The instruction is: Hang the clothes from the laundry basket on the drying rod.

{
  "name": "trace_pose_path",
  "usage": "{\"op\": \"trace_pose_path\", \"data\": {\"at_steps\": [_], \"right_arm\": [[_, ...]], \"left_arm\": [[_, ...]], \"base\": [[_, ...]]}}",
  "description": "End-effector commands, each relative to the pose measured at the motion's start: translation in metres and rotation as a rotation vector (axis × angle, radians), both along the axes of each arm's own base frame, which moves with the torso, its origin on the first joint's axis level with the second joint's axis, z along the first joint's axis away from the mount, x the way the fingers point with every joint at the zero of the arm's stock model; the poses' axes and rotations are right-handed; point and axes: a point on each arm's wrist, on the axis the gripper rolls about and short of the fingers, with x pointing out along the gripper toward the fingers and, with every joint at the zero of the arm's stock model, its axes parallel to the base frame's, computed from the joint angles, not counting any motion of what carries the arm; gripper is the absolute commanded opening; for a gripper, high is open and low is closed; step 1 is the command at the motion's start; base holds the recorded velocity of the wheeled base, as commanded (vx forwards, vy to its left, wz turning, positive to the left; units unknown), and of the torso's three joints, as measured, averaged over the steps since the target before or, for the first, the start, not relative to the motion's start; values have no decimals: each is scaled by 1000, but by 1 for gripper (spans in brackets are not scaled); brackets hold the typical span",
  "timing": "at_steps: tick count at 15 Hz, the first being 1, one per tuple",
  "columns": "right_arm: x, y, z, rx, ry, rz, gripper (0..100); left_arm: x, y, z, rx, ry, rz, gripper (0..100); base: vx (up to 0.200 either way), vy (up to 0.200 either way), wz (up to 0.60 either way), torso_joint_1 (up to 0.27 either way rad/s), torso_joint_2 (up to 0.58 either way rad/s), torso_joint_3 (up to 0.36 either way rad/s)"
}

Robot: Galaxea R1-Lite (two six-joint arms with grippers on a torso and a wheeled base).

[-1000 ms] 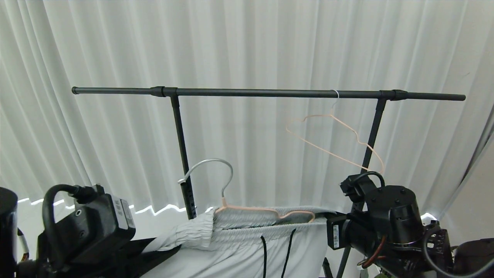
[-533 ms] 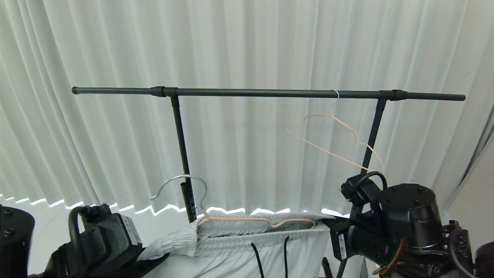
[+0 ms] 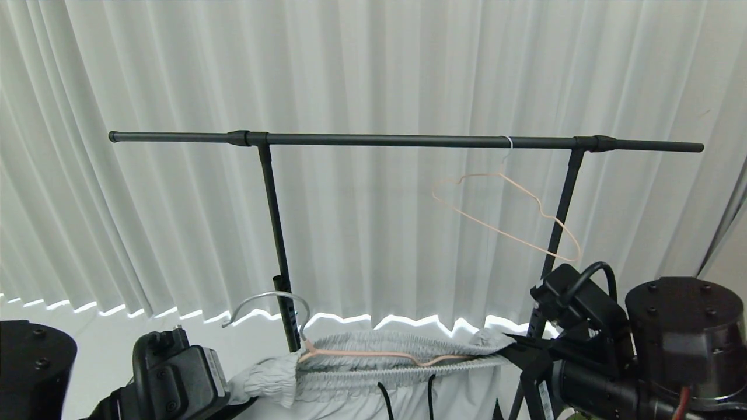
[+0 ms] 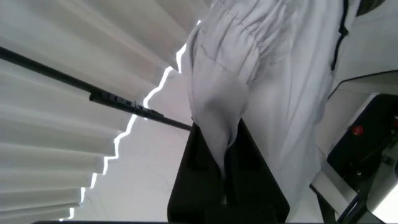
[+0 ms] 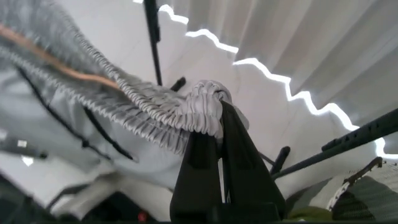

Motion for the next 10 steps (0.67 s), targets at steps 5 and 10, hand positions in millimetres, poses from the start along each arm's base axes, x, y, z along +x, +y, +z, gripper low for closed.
{"op": "trace_pose_path", "data": {"at_steps": [5, 10], "right_arm": [[-50, -3, 17, -33, -30, 220, 0], [-57, -6, 21, -33, -61, 264, 100]], "left_arm": [[5, -3, 10, -55, -4, 33, 0], [-3, 2, 17, -96, -40, 17, 0]], "base": [[0, 0, 0, 0, 0, 0], [0, 0, 0, 0, 0, 0]]}}
